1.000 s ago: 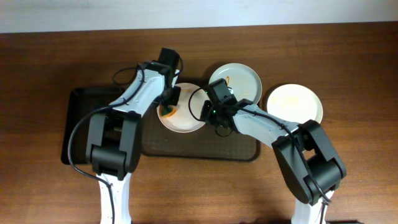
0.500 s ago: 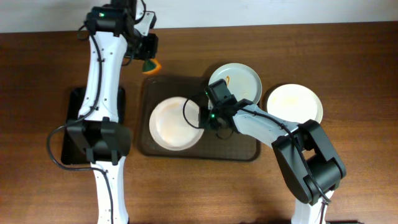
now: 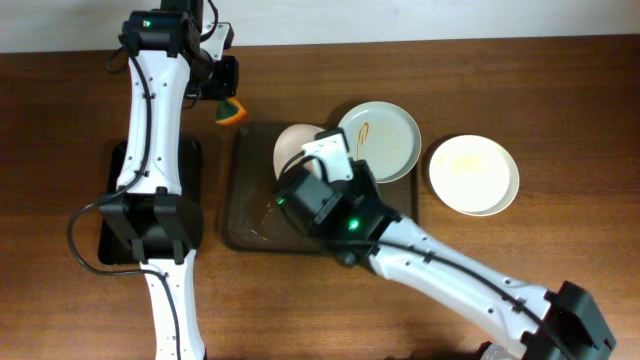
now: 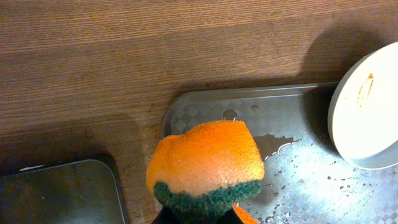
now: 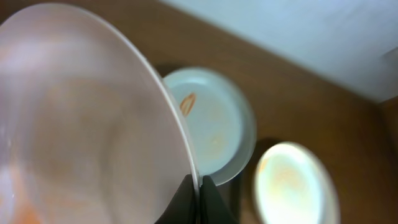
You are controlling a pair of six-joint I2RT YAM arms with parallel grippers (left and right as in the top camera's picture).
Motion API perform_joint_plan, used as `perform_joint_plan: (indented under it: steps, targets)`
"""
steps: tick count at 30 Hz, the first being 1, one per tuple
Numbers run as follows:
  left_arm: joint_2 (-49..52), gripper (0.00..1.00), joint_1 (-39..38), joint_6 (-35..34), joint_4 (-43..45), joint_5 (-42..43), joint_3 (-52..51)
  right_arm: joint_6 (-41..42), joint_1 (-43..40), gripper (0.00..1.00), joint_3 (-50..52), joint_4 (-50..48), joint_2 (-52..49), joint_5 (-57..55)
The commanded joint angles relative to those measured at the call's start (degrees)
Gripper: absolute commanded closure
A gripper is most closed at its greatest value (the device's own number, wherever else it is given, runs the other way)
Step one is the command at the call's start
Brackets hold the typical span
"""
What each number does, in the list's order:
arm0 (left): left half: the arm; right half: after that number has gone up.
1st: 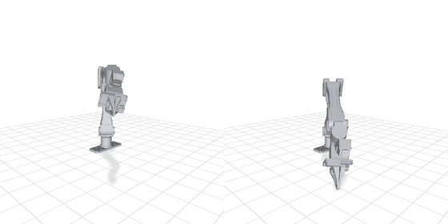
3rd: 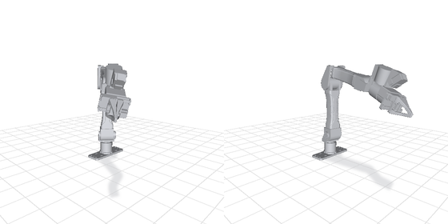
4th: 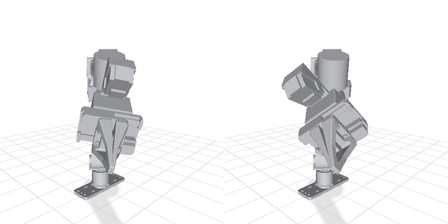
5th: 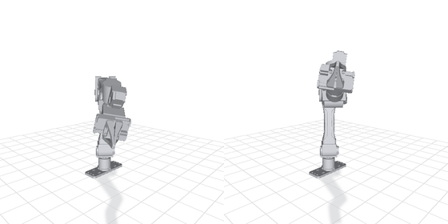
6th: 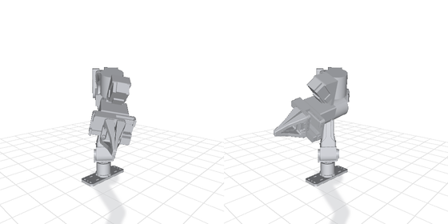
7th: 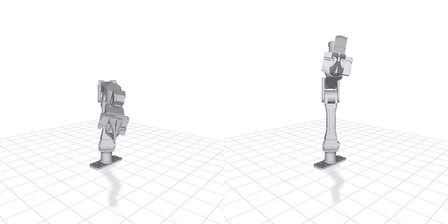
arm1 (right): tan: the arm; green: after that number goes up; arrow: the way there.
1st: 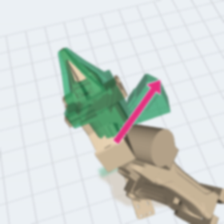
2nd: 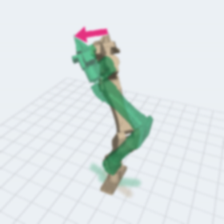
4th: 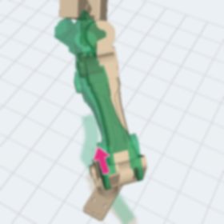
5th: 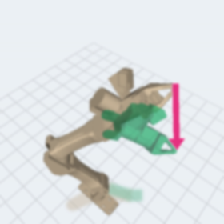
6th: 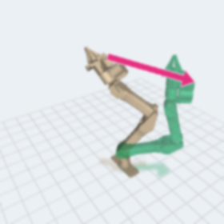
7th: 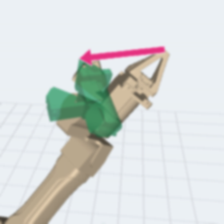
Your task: Clean dirty plates on tray and stack at the side
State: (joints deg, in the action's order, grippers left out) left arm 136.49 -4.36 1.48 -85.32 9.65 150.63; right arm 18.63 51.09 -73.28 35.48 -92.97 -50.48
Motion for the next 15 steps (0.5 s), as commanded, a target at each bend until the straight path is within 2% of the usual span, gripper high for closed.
perform_joint_plan:
  steps: [1, 3, 4, 7, 8, 10, 12, 15]
  targets:
    - [-0.4, 1.0, 0.2, -0.8, -0.2, 0.0, 0.5, -2.4, 5.5, 0.96, -0.6, -1.1, -0.6, -25.4]
    - [-0.4, 1.0, 0.2, -0.8, -0.5, 0.0, 0.5, -2.4, 8.7, 0.96, -0.6, -3.2, -0.6, -37.9]
    - [-0.4, 1.0, 0.2, -0.8, -0.5, 0.0, 0.5, -3.4, 9.7, 0.96, -0.6, -3.9, -0.6, -40.7]
    - [-0.4, 1.0, 0.2, -0.9, -0.5, 0.0, 0.5, -4.7, 9.9, 0.96, -0.6, -4.5, -0.6, -38.9]
    - [-0.4, 1.0, 0.2, -0.9, -0.5, 0.0, 0.5, -4.7, 9.6, 0.96, -0.6, -4.4, -0.6, -33.6]
    - [-0.4, 1.0, 0.2, -0.8, -0.8, 0.0, 0.4, -4.4, 7.4, 0.96, -0.6, -3.1, -0.6, -15.2]
    - [-0.4, 1.0, 0.2, -0.8, -1.2, 0.0, 0.3, 2.5, 3.5, 0.96, -0.6, -0.5, -0.6, 1.8]
    - [-0.4, 1.0, 0.2, -0.8, -1.8, 0.0, 0.0, 4.4, -3.5, 0.96, -0.6, 0.8, -0.2, 25.7]
